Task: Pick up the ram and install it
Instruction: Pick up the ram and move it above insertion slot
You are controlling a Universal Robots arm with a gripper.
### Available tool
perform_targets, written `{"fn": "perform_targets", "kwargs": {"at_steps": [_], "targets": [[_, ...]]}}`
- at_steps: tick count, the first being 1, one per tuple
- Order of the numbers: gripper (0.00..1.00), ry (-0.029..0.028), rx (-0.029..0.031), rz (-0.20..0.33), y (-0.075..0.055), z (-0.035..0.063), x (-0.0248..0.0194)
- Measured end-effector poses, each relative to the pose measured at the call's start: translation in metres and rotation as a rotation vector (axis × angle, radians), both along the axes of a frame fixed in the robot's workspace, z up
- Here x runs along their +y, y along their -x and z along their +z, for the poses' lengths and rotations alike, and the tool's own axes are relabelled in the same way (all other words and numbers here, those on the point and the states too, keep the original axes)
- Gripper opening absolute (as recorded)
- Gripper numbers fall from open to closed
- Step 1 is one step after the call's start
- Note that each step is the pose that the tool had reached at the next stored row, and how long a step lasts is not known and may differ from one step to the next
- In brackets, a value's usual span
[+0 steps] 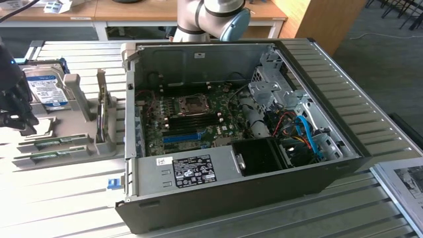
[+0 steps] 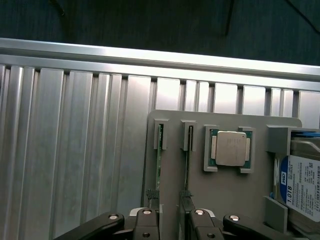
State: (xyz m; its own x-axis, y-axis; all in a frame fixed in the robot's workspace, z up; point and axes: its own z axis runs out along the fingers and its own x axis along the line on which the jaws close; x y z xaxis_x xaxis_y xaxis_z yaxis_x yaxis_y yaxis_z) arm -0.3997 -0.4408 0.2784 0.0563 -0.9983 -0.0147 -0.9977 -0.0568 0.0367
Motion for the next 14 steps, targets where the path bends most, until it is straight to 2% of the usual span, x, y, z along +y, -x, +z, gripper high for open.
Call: {"fn": "perform_targets", "kwargs": {"at_steps": [5, 14], "targets": [[0.29, 0.0001, 0.0, 0.0, 0.0, -0.0054, 0.0], [0.29, 0.0, 0.0, 0.0, 0.0, -0.0217, 0.0]]}}
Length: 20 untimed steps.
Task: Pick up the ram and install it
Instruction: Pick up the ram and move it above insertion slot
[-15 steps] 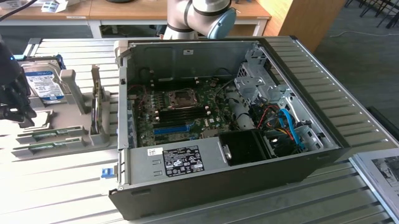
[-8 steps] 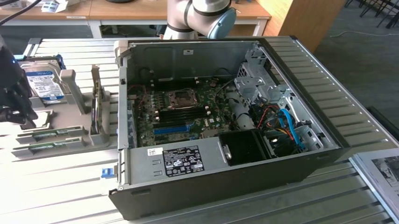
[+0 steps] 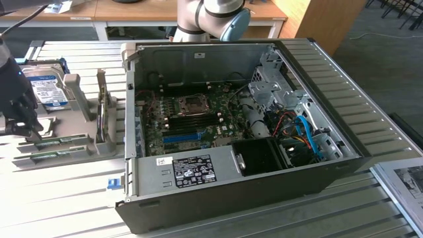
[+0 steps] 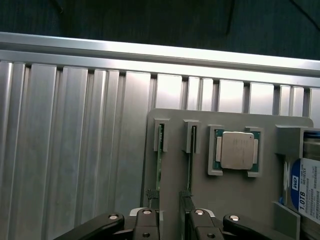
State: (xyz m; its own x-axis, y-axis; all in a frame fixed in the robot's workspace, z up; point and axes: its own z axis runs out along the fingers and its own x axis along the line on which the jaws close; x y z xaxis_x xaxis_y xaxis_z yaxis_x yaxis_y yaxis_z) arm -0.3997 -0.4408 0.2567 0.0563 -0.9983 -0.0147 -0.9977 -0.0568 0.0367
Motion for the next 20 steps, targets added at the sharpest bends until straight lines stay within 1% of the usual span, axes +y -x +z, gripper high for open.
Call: {"fn": "perform_targets", "kwargs": {"at_steps": [13, 20], "targets": [[0.29, -0.0001, 0.0, 0.0, 0.0, -0.021, 0.0], [0.29, 0.0, 0.0, 0.0, 0.0, -0.0292, 0.0]]}}
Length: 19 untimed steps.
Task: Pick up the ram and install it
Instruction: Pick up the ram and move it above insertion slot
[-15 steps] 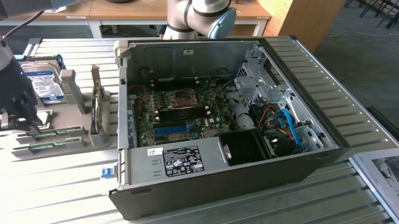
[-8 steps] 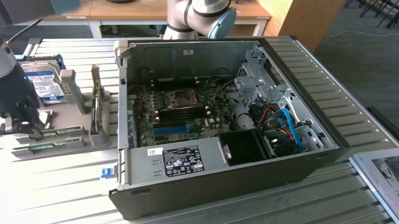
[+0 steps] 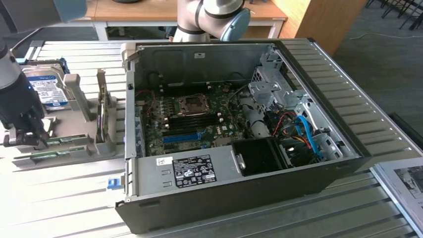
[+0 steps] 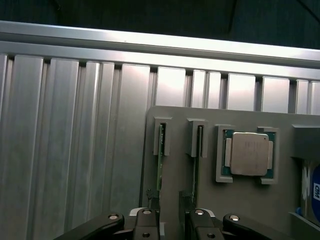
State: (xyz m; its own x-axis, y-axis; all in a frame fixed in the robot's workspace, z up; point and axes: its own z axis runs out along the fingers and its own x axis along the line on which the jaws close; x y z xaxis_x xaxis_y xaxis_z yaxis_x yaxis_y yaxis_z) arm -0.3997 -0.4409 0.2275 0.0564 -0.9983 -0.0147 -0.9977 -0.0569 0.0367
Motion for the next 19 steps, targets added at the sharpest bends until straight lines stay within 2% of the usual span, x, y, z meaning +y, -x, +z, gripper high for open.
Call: {"fn": "perform_targets", "kwargs": {"at_steps": [6, 14, 19], "targets": [[0.29, 0.0001, 0.0002, 0.0, 0.0, -0.0019, 0.0], [0.29, 0.0001, 0.0, 0.0, 0.0, -0.002, -0.005], [0.29, 0.0, 0.0, 0.0, 0.0, -0.002, -0.0054]]}}
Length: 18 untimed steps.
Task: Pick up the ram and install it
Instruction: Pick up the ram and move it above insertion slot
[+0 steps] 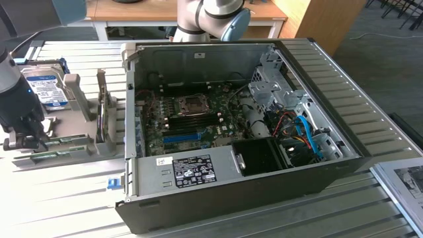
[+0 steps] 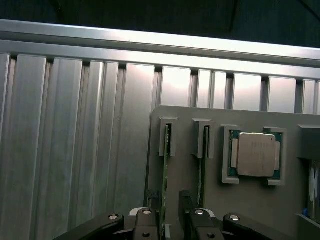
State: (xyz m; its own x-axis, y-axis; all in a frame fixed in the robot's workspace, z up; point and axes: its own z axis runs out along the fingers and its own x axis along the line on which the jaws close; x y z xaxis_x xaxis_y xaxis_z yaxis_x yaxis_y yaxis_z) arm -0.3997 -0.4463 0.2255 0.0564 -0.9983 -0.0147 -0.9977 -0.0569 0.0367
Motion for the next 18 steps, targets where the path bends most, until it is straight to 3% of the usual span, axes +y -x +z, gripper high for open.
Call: {"fn": "perform_targets", "kwargs": {"at_steps": [18], "targets": [[0.29, 0.0001, 0.0001, 0.0, 0.0, -0.0185, -0.0019]]}}
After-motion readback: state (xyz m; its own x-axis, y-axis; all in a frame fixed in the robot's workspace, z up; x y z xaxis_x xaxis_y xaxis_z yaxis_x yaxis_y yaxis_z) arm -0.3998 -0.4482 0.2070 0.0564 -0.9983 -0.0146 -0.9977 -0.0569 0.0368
